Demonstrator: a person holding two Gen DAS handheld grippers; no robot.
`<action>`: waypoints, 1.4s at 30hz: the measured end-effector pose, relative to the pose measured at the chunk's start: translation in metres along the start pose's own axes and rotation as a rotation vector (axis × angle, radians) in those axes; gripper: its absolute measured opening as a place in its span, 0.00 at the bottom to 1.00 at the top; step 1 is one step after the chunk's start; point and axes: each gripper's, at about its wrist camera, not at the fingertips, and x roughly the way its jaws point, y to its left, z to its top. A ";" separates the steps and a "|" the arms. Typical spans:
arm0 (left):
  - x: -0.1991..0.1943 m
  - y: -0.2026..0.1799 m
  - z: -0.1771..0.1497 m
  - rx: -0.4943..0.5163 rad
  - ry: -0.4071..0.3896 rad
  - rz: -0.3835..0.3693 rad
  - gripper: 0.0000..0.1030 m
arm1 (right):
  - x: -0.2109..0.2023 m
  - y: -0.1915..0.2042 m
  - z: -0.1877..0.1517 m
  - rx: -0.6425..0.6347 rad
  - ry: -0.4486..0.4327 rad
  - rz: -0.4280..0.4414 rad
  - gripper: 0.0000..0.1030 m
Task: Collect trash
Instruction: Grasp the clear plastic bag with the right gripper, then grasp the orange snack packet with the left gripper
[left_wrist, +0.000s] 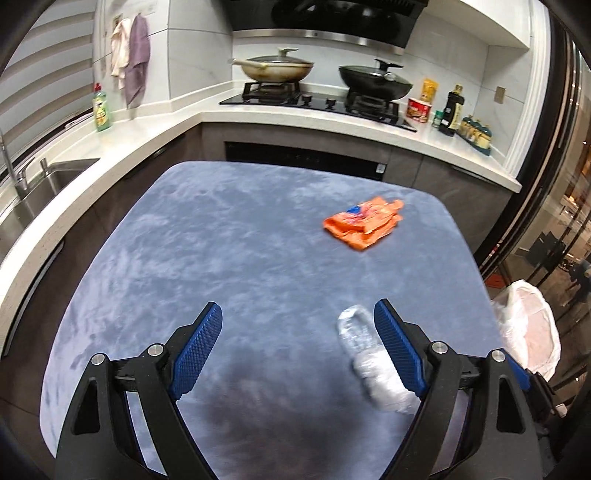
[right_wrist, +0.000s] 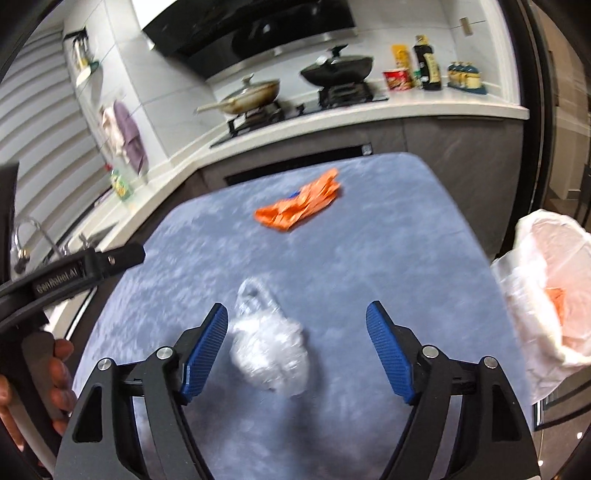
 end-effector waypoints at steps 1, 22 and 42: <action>0.001 0.003 -0.001 -0.001 0.002 0.003 0.78 | 0.006 0.004 -0.001 -0.005 0.014 0.000 0.72; 0.034 0.024 -0.005 -0.016 0.069 0.024 0.84 | 0.066 0.026 -0.014 -0.048 0.127 0.011 0.27; 0.145 -0.079 0.056 0.108 0.092 -0.112 0.85 | 0.032 -0.078 0.072 0.154 -0.101 -0.066 0.15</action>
